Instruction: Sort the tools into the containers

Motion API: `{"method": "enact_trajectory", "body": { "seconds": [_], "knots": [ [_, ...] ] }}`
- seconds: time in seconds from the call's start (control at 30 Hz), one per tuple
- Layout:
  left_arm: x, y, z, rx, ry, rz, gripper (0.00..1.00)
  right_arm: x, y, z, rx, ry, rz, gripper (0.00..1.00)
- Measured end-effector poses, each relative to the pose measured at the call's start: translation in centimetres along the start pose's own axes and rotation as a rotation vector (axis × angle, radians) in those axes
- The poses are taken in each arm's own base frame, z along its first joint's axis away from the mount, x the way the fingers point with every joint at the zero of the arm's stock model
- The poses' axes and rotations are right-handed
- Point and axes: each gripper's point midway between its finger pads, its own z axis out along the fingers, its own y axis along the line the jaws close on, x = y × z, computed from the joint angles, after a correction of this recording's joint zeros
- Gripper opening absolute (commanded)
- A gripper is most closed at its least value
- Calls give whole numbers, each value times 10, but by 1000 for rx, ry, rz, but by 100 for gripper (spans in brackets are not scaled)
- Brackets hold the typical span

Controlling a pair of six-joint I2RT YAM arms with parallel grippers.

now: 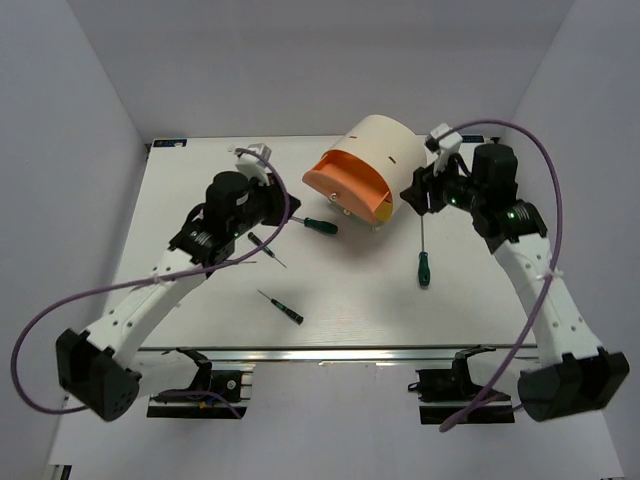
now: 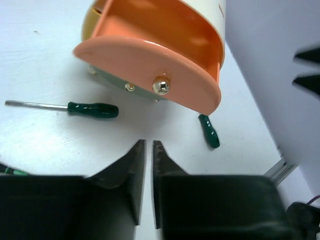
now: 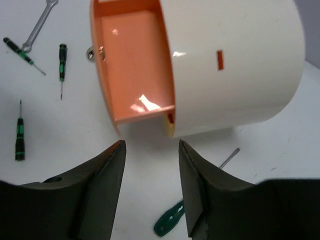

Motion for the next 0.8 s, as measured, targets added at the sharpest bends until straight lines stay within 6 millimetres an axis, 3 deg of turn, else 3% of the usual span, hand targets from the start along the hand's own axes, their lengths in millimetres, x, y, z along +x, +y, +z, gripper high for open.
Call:
{"method": "enact_trajectory", "body": {
  "seconds": [0.1, 0.17, 0.23, 0.33, 0.43, 0.53, 0.8],
  "knots": [
    [-2, 11, -28, -42, -44, -39, 19, 21, 20, -19, -36, -7, -33, 42],
    [7, 25, -37, -90, -42, -82, 28, 37, 36, -27, -96, -3, -60, 42],
    [29, 46, -42, -159, -3, -138, 42, 52, 55, -33, -192, 4, -117, 45],
    [65, 79, -47, -274, 85, -218, 62, 71, 94, -37, -378, 18, -215, 57],
    [86, 102, -57, -369, 140, -282, 76, 87, 160, -34, -602, 40, -339, 61],
    [87, 116, -70, -436, 135, -312, 78, 111, 215, -26, -750, 95, -415, 61],
    [79, 124, -119, -547, 68, -314, 77, 174, 268, 38, -683, 355, -366, 60]
  ]
}}
